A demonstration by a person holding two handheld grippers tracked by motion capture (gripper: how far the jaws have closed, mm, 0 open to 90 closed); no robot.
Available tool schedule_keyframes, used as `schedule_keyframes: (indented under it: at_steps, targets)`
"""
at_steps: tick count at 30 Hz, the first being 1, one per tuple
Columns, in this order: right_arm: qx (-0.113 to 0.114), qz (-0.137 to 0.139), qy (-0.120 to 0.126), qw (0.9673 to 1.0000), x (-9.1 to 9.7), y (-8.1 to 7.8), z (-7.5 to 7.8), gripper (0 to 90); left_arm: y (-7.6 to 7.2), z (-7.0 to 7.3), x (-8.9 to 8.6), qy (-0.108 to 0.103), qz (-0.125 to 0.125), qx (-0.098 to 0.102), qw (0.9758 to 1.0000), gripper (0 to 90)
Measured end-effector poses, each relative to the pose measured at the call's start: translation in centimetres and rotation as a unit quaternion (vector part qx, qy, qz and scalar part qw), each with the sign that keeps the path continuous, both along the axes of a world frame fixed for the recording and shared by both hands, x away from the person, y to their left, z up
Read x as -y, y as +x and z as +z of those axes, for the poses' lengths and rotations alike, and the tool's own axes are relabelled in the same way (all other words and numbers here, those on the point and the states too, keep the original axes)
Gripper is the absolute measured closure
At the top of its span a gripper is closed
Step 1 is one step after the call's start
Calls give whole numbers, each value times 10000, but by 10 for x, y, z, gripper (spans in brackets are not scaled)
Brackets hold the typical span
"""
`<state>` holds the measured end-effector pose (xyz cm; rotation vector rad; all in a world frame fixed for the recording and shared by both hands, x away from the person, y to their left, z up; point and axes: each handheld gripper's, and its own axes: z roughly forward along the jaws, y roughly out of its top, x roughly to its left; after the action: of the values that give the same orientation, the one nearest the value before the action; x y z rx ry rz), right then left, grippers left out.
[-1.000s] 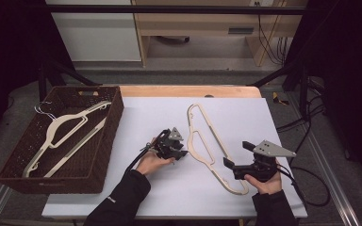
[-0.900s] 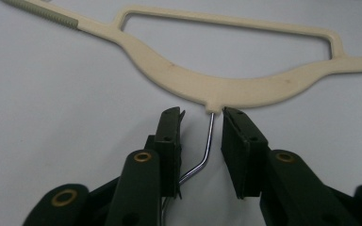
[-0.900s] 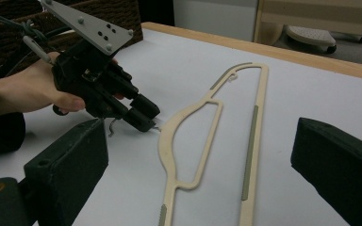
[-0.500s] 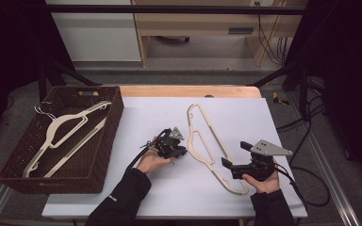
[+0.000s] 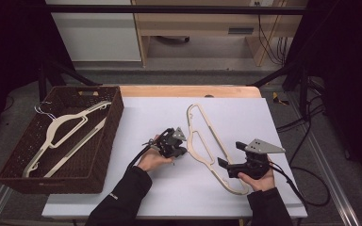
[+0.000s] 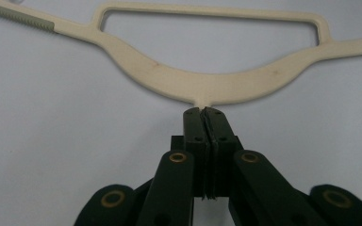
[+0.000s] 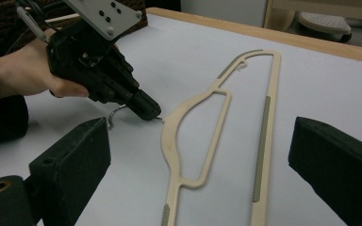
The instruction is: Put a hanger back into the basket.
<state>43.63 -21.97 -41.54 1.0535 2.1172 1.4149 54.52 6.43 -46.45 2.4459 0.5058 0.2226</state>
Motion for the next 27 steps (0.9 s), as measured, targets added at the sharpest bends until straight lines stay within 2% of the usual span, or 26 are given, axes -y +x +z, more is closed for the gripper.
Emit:
schedule_keyframes:
  at_steps: [1,2,3,8,15,20,24,27]
  targets:
    - [11,0,1,10000,-1,1,-1,67,-1,1,0,2,-2,-14,10000,888]
    - [-22,3,4,10000,-2,1,-1,68,-1,3,-1,104,-58,-8,9999,888]
    - [-38,7,7,10000,-3,1,-2,70,-2,4,-1,19,-34,-57,10000,888]
    - [-53,59,21,10000,-7,3,-5,80,-7,13,-4,3,-30,-89,10000,889]
    - [-109,229,-90,9996,-24,5,-9,90,-14,23,-3,235,-15,-91,9997,890]
    - [-155,332,-188,9992,-36,8,-13,100,-19,31,-2,246,60,-90,9996,890]
    - [-177,392,-207,9989,-44,11,-15,113,-22,37,-1,380,52,-73,9992,890]
    - [-203,406,-272,9986,-49,12,-18,120,-24,42,-1,404,37,-58,9992,890]
